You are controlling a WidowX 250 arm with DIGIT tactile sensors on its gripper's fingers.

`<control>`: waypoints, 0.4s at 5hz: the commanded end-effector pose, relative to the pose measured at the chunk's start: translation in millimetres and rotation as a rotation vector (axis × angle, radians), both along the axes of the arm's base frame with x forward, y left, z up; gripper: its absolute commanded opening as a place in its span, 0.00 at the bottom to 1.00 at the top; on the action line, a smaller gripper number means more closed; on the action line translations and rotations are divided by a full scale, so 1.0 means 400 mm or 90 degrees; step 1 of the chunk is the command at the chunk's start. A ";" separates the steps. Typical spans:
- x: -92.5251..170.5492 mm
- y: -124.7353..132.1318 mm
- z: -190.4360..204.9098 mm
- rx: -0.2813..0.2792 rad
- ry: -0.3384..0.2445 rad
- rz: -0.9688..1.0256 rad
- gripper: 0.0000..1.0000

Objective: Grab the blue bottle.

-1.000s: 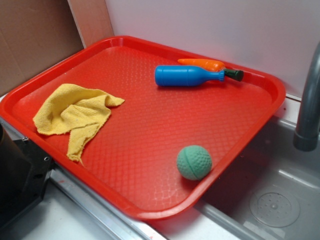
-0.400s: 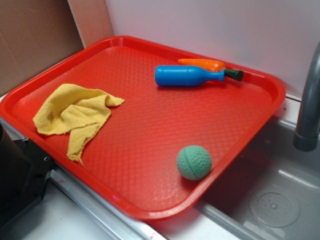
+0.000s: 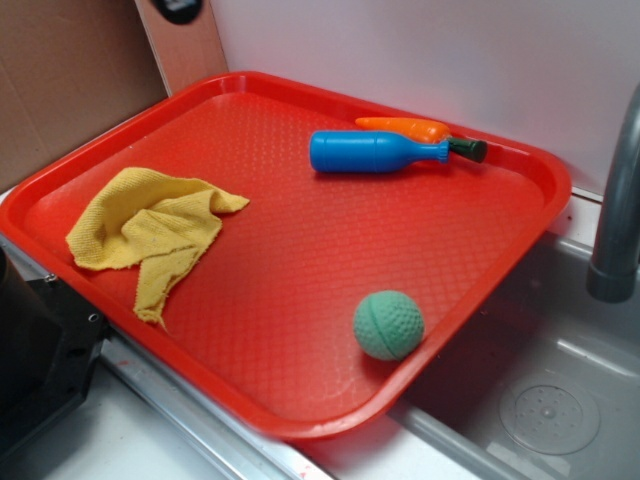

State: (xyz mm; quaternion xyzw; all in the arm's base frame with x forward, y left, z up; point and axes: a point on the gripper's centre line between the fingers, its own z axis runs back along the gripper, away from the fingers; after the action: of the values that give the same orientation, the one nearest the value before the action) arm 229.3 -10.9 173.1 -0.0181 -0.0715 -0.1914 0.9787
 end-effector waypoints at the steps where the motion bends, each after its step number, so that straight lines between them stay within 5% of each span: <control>1: 0.109 -0.049 -0.091 0.006 -0.015 -0.133 1.00; 2: 0.129 -0.068 -0.142 0.023 -0.014 -0.201 1.00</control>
State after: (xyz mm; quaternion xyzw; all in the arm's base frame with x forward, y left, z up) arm 275.9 -31.4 100.1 -0.0166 -0.0462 -0.3378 0.9399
